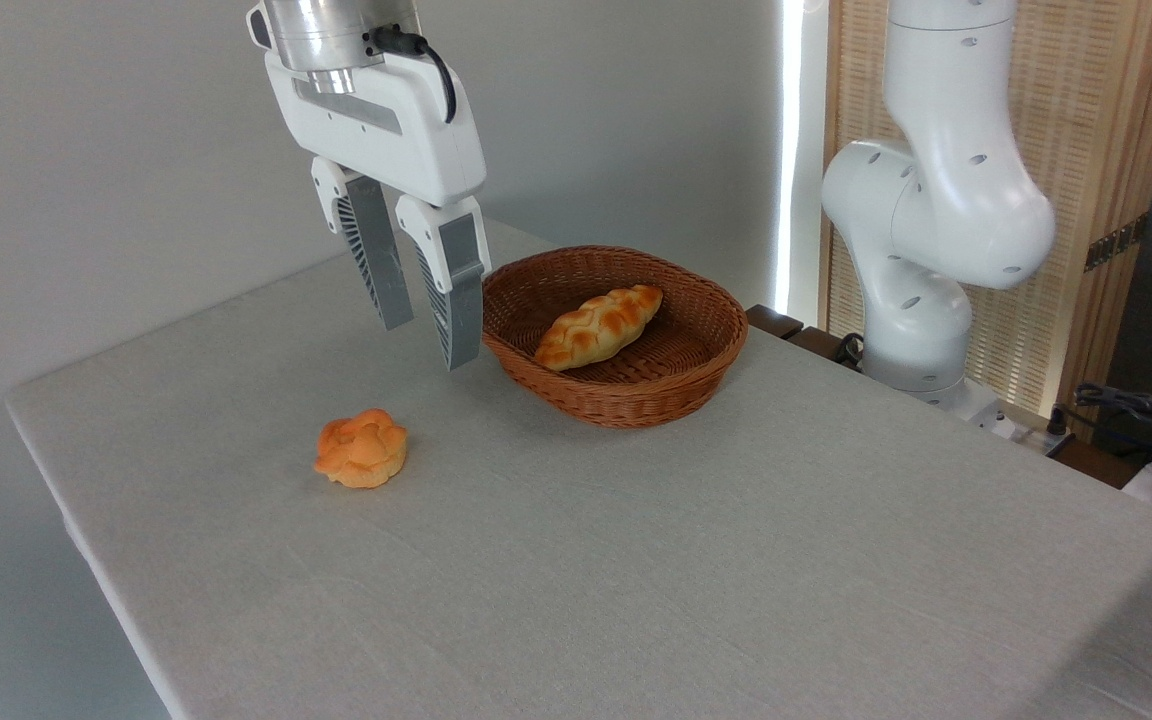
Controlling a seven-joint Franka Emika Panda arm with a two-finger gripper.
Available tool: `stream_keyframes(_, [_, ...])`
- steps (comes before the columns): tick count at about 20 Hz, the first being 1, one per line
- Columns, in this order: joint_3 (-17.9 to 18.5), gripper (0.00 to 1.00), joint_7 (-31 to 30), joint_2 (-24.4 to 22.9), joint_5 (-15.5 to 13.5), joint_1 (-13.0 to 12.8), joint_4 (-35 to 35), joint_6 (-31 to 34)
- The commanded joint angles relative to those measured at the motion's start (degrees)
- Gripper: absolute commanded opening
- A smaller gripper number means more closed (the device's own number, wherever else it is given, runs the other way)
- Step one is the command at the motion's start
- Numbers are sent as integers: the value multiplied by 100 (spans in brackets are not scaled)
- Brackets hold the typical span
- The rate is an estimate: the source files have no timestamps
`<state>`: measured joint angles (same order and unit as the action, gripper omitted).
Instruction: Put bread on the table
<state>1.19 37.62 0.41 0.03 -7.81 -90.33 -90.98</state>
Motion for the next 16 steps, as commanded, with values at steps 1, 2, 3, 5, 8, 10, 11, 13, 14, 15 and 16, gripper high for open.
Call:
stream_keyframes(1, [75, 100, -9, 30, -82, -28, 24, 10])
stream_keyframes(2, [75, 100, -9, 30, -82, -28, 24, 18])
stream_keyframes(3, [75, 100, -9, 30, -82, -28, 24, 18])
stream_keyframes(5, [75, 100, 0, 21, -82, -28, 24, 19])
stream_keyframes(8, [75, 100, 0, 30, -82, -28, 24, 19])
stream_keyframes(10, [75, 100, 0, 30, -82, -28, 24, 27])
stream_keyframes(11, [75, 100, 0, 21, -82, -28, 24, 27])
stream_keyframes(13, [66, 100, 0, 12, -82, -37, -11, 19])
stream_keyframes(14, [57, 100, -9, -31, -117, -45, -142, -16])
stream_keyframes(15, [66, 100, -9, -58, -178, -45, -239, -43])
stream_keyframes(16, [66, 100, -9, -206, -327, -45, -448, -95])
